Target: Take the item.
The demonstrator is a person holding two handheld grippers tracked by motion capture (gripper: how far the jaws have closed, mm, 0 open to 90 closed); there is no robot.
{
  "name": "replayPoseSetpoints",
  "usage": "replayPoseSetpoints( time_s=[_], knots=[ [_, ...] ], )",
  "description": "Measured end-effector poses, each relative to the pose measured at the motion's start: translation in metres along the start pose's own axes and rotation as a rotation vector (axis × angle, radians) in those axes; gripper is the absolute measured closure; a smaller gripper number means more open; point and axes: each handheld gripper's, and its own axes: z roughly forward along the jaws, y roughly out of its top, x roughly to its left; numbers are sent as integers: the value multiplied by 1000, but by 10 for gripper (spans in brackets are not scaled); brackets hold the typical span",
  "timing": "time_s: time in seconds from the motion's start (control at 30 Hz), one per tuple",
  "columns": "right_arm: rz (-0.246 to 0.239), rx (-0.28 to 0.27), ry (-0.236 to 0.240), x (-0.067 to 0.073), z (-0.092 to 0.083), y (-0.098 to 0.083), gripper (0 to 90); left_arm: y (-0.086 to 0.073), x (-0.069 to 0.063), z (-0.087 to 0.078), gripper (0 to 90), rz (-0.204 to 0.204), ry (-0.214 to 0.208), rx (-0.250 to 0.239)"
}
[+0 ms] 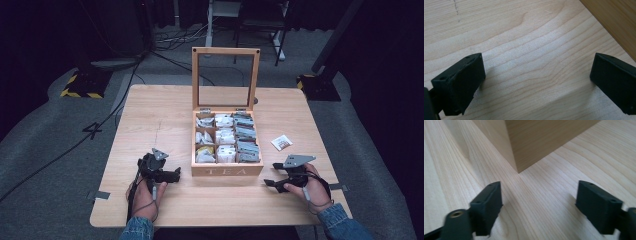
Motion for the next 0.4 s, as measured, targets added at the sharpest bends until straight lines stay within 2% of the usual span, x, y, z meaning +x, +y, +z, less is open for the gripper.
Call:
replayPoseSetpoints(
  time_s=[0.03, 0.1, 0.4],
  knots=[
    [-23, 7, 1, 1, 2, 1, 137, 0, 0, 0, 2, 0, 0, 0],
    [-24, 13, 0, 2, 4, 3, 112, 0, 0, 0, 2, 0, 0, 0],
    [-25, 14, -3, 2, 6, 4, 107, 0, 0, 0, 2, 0, 0, 0]
  ],
)
